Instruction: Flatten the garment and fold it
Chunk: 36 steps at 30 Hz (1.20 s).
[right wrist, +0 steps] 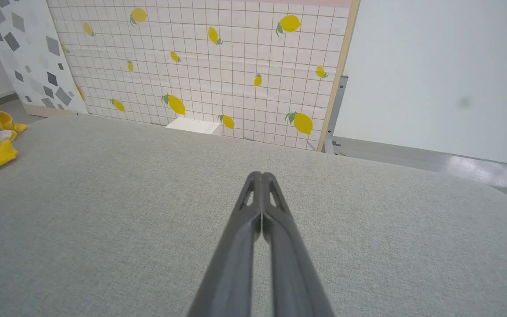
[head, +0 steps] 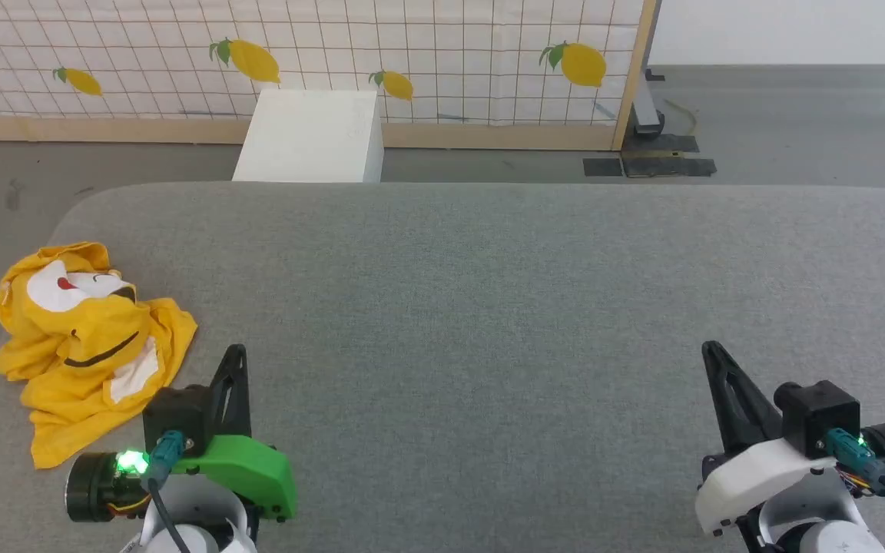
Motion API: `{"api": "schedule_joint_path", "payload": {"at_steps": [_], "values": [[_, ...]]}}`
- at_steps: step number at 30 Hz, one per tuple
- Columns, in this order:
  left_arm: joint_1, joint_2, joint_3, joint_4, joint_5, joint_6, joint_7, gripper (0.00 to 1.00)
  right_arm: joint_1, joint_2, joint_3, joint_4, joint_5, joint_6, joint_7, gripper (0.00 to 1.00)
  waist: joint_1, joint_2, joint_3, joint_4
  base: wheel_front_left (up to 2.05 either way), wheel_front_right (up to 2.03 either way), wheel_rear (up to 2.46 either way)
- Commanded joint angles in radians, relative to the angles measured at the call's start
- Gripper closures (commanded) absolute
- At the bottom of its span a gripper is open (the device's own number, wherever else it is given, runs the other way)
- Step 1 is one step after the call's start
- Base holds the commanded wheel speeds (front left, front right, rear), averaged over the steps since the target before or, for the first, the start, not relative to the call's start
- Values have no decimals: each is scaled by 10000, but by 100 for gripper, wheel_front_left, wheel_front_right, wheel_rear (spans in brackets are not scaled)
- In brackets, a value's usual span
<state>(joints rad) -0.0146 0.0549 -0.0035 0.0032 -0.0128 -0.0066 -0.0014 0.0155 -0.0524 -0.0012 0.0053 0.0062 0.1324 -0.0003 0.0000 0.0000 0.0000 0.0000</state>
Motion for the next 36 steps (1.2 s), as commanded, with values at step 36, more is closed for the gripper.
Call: {"api": "schedule_joint_path", "payload": {"at_steps": [36], "values": [[146,-47,35,-32,128,66,14,100,-155,22,12,-53,-62,-17,3,100,0,0,0,0,0,0,0]]}}
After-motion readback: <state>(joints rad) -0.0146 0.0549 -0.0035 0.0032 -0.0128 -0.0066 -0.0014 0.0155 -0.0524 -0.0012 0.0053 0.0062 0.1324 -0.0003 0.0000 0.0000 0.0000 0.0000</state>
